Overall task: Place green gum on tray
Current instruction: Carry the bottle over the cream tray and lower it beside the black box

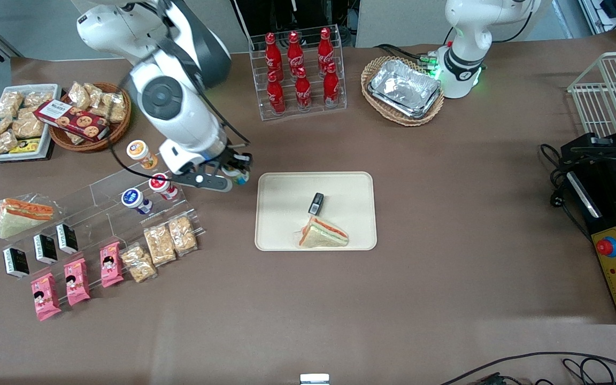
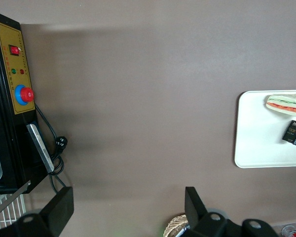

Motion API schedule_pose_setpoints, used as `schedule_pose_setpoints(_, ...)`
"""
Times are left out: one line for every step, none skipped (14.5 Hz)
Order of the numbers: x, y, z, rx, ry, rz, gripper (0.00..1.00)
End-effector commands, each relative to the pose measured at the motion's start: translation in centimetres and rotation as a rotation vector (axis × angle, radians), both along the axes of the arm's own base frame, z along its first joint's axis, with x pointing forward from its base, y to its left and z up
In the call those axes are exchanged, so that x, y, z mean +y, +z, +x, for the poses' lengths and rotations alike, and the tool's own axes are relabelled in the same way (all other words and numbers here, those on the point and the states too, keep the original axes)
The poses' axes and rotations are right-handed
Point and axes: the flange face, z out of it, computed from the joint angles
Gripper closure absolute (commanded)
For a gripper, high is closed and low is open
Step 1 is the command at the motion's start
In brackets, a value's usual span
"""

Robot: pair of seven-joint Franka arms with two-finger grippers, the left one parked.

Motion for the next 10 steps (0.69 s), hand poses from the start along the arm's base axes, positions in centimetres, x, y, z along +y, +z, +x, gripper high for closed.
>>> schedule_pose_setpoints(1.4, -5.7, -1.1, -0.054, -0.053, 0.024, 0.62)
schedule_pose_setpoints(1.9, -7.5, -1.1, -0.061, -0.052, 0.026, 0.62)
schedule_pose_setpoints(2.8, -9.1, -1.3, -0.067, -0.046, 0.026, 0.62)
schedule_pose_setpoints(3.2, -10.2, -1.4, -0.069, -0.052, 0.024, 0.62)
schedule_pose_setpoints(3.7, -11.1, -1.5, -0.071, -0.056, 0.024, 0.62)
schedule_pose_setpoints(4.9, -12.2, -2.2, -0.07, -0.042, 0.021, 0.62)
schedule_pose_setpoints(5.6, -13.5, -2.6, -0.07, -0.048, 0.018, 0.62)
schedule_pose_setpoints(6.0, -14.9, -2.6, -0.074, -0.06, 0.018, 0.62)
schedule_pose_setpoints(6.2, -16.1, -2.7, -0.077, -0.057, 0.016, 0.62)
schedule_pose_setpoints(6.7, -17.2, -3.0, -0.076, -0.048, 0.013, 0.62)
